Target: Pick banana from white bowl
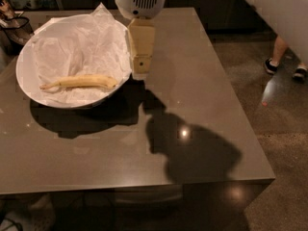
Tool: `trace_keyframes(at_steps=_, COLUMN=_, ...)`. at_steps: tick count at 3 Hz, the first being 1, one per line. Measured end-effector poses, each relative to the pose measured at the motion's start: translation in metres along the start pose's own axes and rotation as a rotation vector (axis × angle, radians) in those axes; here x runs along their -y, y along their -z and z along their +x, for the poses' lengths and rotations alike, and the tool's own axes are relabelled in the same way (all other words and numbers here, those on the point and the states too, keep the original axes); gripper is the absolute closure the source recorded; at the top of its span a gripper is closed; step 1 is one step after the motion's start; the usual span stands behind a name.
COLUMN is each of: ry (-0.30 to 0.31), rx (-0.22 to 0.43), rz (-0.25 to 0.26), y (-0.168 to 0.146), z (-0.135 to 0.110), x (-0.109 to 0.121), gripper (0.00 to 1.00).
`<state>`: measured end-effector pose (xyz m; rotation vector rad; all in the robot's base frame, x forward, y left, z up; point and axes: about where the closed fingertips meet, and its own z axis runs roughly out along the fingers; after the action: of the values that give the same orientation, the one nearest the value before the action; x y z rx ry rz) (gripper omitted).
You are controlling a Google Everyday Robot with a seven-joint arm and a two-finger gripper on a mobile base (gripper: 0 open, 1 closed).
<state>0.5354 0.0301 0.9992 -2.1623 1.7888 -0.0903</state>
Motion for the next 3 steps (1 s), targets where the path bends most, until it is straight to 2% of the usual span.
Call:
trace_keyframes(at_steps=1, ry=0.001, rx=0.019, rz=-0.002, y=-0.007, z=-0.019, x=0.018, gripper=0.04)
trace_keyframes(at_steps=3, ry=-0.004, rx=0.040, rz=-0.042, y=-0.028, z=-0.050, x=0.045, gripper=0.18)
